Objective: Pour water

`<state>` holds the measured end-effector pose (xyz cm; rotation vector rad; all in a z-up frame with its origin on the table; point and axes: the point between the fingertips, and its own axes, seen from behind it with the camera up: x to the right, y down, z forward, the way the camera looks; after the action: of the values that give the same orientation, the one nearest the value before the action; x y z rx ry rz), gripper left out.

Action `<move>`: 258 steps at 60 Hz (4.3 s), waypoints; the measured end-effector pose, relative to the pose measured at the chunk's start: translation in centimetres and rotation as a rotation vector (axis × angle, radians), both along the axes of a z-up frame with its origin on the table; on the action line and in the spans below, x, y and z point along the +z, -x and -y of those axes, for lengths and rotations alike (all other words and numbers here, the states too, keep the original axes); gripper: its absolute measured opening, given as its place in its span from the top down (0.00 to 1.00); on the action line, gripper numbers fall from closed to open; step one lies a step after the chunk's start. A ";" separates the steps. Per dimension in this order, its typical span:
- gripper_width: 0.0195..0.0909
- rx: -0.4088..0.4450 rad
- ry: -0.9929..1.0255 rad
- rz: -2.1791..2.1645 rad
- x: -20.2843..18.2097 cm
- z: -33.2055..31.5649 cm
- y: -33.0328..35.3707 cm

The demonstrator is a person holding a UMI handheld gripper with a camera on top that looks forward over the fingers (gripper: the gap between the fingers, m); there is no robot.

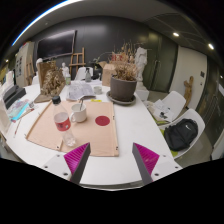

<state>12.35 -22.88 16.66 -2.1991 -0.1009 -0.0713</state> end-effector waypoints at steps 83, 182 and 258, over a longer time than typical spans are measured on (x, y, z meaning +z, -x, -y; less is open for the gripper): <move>0.91 0.079 -0.262 -0.058 -6.3 -14.0 22.5; 0.92 -0.020 -0.116 -1.375 11.4 -29.0 30.1; 0.52 0.151 -0.214 -0.079 -9.4 -31.6 6.8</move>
<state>5.50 8.75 7.27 -1.9714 -0.2050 0.0855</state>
